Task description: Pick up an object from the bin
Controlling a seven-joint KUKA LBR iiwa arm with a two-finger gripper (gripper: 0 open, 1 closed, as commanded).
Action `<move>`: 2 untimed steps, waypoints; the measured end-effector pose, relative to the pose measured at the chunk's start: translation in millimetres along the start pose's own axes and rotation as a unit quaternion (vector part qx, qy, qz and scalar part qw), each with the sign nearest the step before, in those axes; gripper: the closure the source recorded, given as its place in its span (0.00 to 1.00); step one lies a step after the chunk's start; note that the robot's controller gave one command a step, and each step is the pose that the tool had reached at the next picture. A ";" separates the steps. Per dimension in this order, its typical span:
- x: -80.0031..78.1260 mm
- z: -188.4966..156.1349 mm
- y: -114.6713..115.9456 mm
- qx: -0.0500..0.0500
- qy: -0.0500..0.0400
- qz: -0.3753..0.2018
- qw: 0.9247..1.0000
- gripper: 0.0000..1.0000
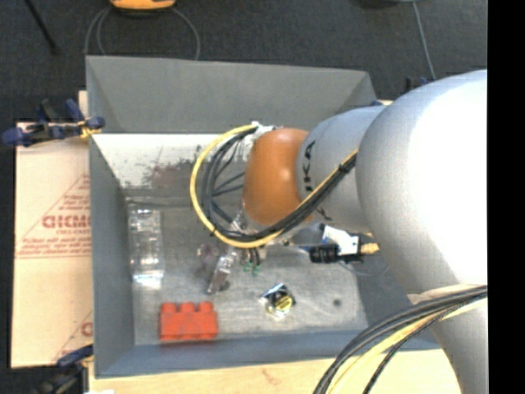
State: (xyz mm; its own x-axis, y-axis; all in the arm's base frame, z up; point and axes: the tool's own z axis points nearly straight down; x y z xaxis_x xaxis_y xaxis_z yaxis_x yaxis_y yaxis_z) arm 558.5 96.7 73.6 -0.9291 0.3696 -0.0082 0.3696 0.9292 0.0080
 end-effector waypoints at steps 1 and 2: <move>6.2 -1.3 -3.5 -0.001 -0.003 0.011 1.000 0.00; 6.4 -2.1 -3.8 -0.001 -0.002 0.011 1.000 1.00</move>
Offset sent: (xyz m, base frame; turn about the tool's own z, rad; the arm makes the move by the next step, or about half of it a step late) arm -0.0123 -0.0017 -0.0036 0.0277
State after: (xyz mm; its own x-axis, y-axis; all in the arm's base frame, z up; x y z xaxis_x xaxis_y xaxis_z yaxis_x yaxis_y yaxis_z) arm 551.1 95.5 75.6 -0.9207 0.3902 -0.0117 0.3901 0.9207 0.0093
